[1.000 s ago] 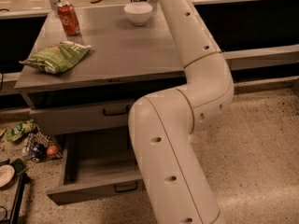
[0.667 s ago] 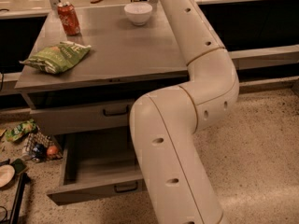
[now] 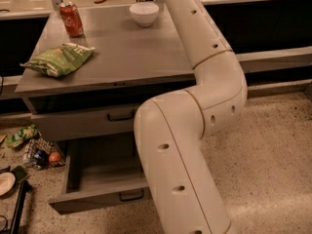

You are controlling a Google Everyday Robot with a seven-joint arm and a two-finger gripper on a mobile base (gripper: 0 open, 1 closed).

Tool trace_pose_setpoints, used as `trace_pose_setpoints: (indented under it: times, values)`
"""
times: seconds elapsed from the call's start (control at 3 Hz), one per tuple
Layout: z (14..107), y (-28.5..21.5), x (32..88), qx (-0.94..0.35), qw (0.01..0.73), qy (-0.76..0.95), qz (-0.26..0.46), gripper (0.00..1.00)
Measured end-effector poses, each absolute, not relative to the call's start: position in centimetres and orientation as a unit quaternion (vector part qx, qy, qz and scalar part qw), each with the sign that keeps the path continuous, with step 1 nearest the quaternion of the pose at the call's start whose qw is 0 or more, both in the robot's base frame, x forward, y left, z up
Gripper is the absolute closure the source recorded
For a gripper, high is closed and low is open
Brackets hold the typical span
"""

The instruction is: Place orange can into middle drawer

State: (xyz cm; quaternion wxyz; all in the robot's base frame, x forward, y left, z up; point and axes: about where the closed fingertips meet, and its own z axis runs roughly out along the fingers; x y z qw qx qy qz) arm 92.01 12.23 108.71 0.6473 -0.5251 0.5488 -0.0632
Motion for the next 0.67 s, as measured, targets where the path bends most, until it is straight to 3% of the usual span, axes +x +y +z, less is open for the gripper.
trace_pose_setpoints:
  times: [0.67]
  values:
    - [108.8, 10.0, 94.8, -0.459, 0.664, 0.584, -0.090, 1.00]
